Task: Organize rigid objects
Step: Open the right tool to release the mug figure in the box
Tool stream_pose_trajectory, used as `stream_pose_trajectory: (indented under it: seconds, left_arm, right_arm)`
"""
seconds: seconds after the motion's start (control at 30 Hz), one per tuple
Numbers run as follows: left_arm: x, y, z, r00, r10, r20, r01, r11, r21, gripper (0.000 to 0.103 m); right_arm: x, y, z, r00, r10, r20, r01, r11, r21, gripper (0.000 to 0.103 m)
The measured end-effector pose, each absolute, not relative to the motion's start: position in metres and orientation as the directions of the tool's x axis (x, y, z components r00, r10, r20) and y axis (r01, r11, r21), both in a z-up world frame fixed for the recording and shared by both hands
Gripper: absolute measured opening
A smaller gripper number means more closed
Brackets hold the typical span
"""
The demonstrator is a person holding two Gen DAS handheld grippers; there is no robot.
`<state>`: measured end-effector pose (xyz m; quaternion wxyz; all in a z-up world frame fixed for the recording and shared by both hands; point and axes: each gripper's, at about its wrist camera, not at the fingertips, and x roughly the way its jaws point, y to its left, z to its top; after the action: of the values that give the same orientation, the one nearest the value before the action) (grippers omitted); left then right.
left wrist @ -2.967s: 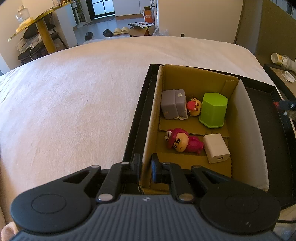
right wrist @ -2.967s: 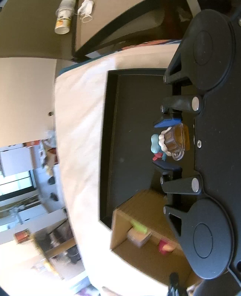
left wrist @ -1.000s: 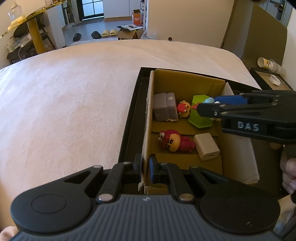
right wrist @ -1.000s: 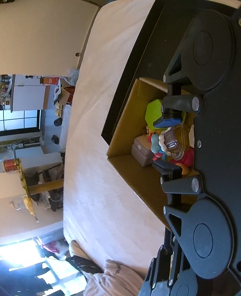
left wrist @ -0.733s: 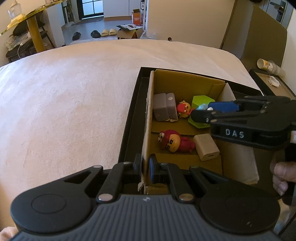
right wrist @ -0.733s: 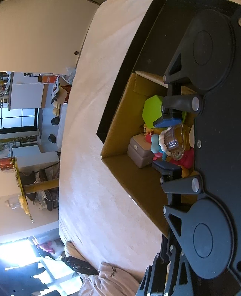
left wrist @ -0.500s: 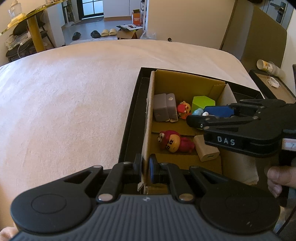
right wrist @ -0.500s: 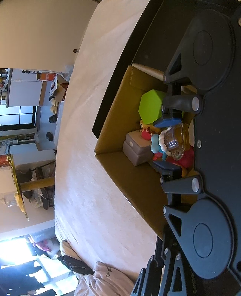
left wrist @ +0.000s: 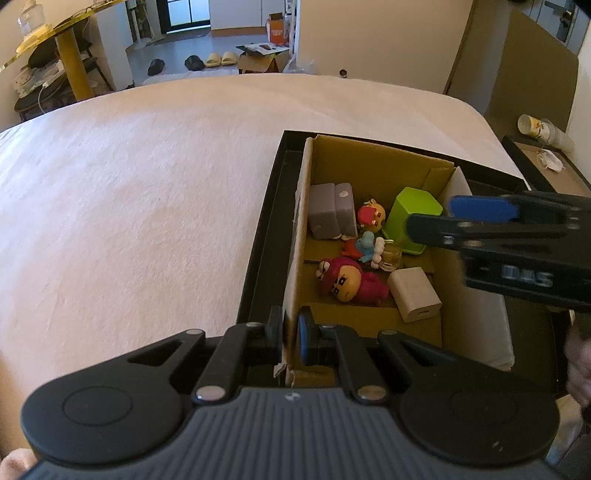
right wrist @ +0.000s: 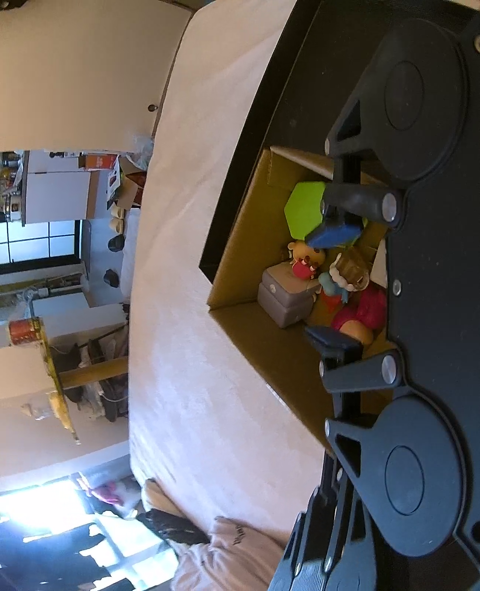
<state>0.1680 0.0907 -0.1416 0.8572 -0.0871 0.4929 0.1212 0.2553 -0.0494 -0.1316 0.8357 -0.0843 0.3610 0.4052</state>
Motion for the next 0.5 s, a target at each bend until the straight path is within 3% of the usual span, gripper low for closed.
stream_pose_trajectory:
  seconds: [0.17, 0.3, 0.5]
  left_arm:
    - [0.166, 0.089, -0.137, 0.482, 0.126, -0.867, -0.291, 0.957, -0.023, 0.008]
    - [0.160, 0.086, -0.128, 0.496, 0.129, -0.858, -0.293, 0.956, -0.025, 0.008]
    - [0.149, 0.077, -0.110, 0.527, 0.119, -0.842, -0.280, 0.959, -0.040, 0.010]
  right_arm:
    - [0.251, -0.066, -0.119, 0.433, 0.612, -0.661, -0.716, 0.680, 0.161, 0.062]
    - [0.251, -0.089, -0.112, 0.474, 0.593, -0.650, -0.645, 0.737, 0.202, 0.078]
    - [0.238, -0.121, -0.100, 0.527, 0.567, -0.633, -0.570, 0.789, 0.232, 0.090]
